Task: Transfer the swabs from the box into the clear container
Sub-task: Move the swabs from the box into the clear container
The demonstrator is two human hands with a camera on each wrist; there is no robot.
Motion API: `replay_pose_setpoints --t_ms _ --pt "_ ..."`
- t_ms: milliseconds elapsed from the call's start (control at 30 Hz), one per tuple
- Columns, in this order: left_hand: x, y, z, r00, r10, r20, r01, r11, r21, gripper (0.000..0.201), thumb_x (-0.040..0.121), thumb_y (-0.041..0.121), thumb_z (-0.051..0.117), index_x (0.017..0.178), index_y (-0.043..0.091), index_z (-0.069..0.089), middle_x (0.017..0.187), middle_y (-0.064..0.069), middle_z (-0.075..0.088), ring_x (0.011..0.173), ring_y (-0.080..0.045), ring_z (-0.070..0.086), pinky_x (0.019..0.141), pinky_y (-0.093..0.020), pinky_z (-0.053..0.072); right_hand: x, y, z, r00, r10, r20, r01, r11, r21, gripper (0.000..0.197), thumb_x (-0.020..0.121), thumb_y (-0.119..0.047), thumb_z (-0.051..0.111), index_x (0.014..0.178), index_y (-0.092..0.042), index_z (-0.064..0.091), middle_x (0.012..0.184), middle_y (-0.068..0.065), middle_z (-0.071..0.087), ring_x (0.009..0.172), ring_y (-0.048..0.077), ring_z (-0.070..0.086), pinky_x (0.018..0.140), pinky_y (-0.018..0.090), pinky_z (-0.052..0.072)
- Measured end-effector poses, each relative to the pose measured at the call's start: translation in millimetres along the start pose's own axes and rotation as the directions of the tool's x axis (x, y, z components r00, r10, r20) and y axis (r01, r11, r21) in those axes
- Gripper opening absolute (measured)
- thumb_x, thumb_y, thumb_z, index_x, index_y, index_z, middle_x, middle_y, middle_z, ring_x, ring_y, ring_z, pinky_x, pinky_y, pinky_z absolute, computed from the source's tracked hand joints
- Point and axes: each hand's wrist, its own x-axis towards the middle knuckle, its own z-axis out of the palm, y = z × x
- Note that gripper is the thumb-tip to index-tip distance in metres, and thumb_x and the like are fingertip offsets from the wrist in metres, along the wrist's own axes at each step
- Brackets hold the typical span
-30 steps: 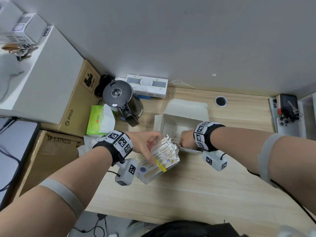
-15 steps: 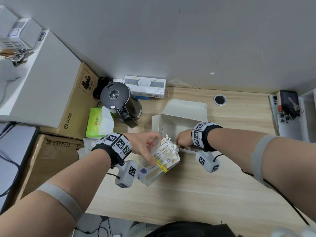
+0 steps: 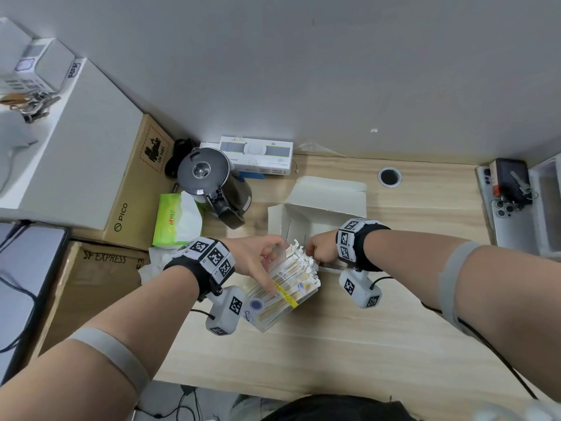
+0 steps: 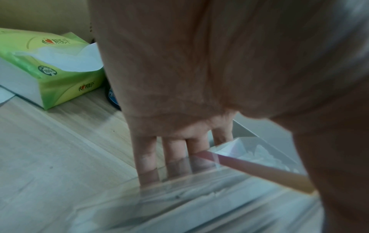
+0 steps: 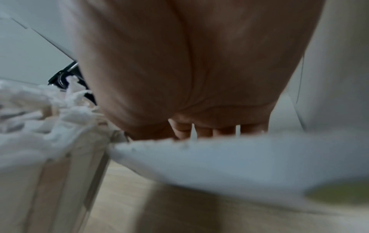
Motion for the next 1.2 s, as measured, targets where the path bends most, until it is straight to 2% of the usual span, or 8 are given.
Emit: replay_pose_setpoints --t_ms 167,300,433,600,733,833,967,1200 --pt "1 -1 0 1.000 0.006 0.003 -0.006 1.000 -0.012 0.094 0.052 0.029 0.096 0.131 0.025 0.046 0.118 -0.023 0.058 0.099 -0.025 0.061 0.099 -0.062 0.050 -1 5 0 1.000 -0.019 -0.015 0.019 1.000 0.007 0.041 0.086 -0.003 0.052 0.122 -0.016 0.066 0.117 0.005 0.067 0.108 0.025 0.063 0.089 0.032 0.054" --pt "-1 0 2 1.000 0.008 -0.007 -0.008 1.000 -0.018 0.092 0.053 0.029 0.097 0.130 0.024 0.047 0.108 -0.008 0.056 0.097 -0.025 0.061 0.100 -0.061 0.050 -19 1 -8 1.000 -0.005 -0.016 0.005 1.000 0.000 0.038 0.091 -0.006 0.054 0.127 -0.009 0.063 0.116 0.006 0.062 0.104 0.024 0.058 0.077 0.024 0.044" --pt "-7 6 2 1.000 -0.009 -0.022 0.009 1.000 0.021 0.094 0.051 0.034 0.097 0.129 0.020 0.047 0.105 -0.009 0.056 0.096 -0.023 0.060 0.099 -0.059 0.049 -34 6 -21 0.999 0.035 -0.024 -0.032 0.990 0.135 0.042 0.089 -0.004 0.043 0.129 0.003 0.056 0.088 0.011 0.062 0.060 0.017 0.059 0.051 0.019 0.039" --pt "-17 14 3 0.997 -0.034 -0.064 0.040 0.995 0.092 0.087 0.048 0.037 0.094 0.120 0.019 0.049 0.093 0.000 0.056 0.085 -0.019 0.057 0.083 -0.043 0.050 -55 14 -38 0.992 0.019 -0.126 0.012 0.971 0.240 0.023 0.067 -0.011 0.041 0.081 -0.009 0.059 0.080 0.022 0.059 0.063 0.026 0.049 0.054 0.025 0.036" --pt "-24 18 -1 0.993 -0.056 -0.100 0.071 0.986 0.149 0.086 0.048 0.043 0.096 0.118 0.032 0.048 0.117 -0.014 0.065 0.110 -0.037 0.065 0.102 -0.055 0.051 -76 12 -46 0.987 0.027 -0.159 0.023 0.952 0.305 0.025 0.072 -0.006 0.038 0.091 -0.010 0.054 0.084 0.019 0.052 0.061 0.024 0.044 0.050 0.023 0.032" --pt "-27 22 -1 0.989 -0.049 -0.142 0.074 0.981 0.180 0.100 0.041 0.055 0.098 0.124 0.038 0.046 0.123 -0.007 0.067 0.116 -0.032 0.065 0.103 -0.054 0.051 -91 13 -50 0.986 0.004 -0.169 0.055 0.938 0.344 0.027 0.073 -0.006 0.039 0.096 -0.009 0.054 0.087 0.021 0.051 0.062 0.025 0.042 0.050 0.025 0.030" --pt "-28 22 2 0.981 -0.052 -0.187 0.086 0.980 0.180 0.118 0.030 0.064 0.096 0.132 0.034 0.045 0.128 -0.002 0.065 0.119 -0.025 0.065 0.103 -0.051 0.053 -108 12 -49 0.980 -0.032 -0.198 0.111 0.909 0.401 0.019 0.075 -0.006 0.042 0.082 -0.020 0.052 0.081 0.009 0.056 0.063 0.023 0.046 0.055 0.028 0.034" --pt "-32 11 8 0.968 -0.055 -0.244 0.094 0.985 0.148 0.115 0.031 0.061 0.099 0.131 0.039 0.046 0.130 0.002 0.065 0.118 -0.020 0.067 0.104 -0.047 0.053 -128 -2 -36 0.972 -0.214 -0.093 0.231 0.939 0.256 0.016 0.084 0.004 0.040 0.085 -0.012 0.043 0.074 0.009 0.055 0.058 0.018 0.039 0.051 0.026 0.030"
